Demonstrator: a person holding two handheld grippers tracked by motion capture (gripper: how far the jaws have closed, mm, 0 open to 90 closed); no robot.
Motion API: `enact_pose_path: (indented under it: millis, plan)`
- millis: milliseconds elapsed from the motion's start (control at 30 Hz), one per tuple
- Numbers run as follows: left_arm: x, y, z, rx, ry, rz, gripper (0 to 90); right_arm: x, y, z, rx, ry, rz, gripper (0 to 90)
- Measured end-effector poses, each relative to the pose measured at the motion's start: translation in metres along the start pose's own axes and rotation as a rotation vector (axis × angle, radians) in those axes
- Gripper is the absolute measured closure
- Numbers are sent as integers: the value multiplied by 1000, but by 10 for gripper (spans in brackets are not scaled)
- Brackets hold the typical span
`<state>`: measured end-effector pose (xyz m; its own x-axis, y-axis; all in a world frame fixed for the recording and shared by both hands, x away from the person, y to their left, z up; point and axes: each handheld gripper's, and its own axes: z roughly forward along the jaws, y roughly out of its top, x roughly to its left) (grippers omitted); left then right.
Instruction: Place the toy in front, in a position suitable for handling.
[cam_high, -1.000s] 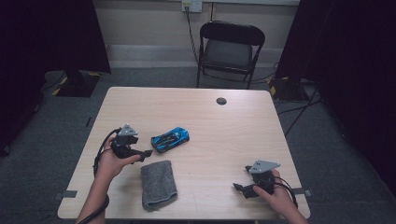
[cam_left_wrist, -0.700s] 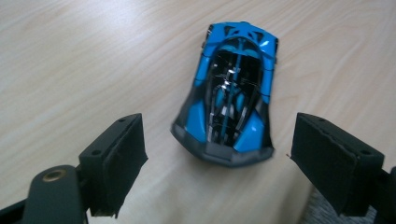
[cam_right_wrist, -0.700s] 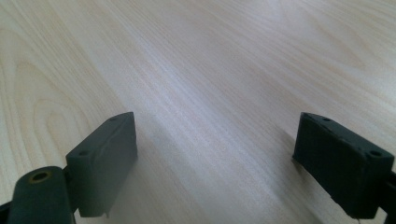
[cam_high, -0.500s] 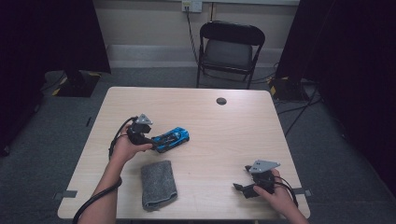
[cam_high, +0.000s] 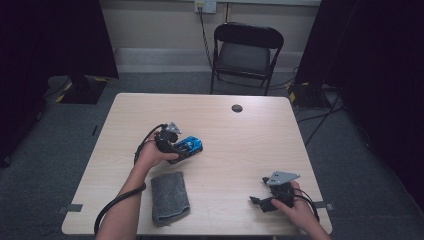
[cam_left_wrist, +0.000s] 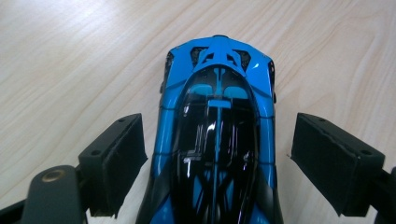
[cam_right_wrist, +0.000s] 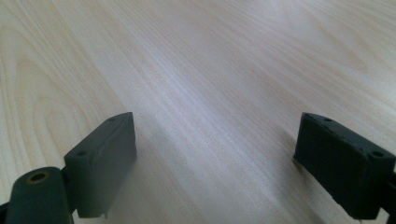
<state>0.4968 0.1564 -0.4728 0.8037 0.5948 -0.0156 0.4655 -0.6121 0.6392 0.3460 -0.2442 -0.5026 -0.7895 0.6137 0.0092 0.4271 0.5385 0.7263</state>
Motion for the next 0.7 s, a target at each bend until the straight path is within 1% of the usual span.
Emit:
enact_pose_path:
  millis: [67,100,200,300,333,367,467,533,567,700]
  plan:
    - [0,1,4,7,10,-4,171,0,0,0,0,1,-1,117]
    - [1,1,7,11,-4,-11,172,0,0,0,0,2,-1,116]
    - [2,0,12,20,-9,-12,174,0,0,0,0,2,-1,117]
    - [1,-2,15,28,-11,-27,185,0,0,0,0,2,-1,117]
    - [1,-3,17,39,2,-22,187,0,0,0,0,2,-1,117]
    - [0,-3,18,38,4,-11,182,0,0,0,0,3,-2,117]
    - [-1,-2,19,44,16,-7,196,0,0,0,0,4,-2,117]
    - [-1,-2,19,35,15,-13,214,0,0,0,0,5,-3,117]
    - [0,-2,19,34,13,-9,239,0,0,0,0,6,-4,117]
    - [-1,-2,18,30,15,-6,248,-1,0,0,-1,6,-5,117]
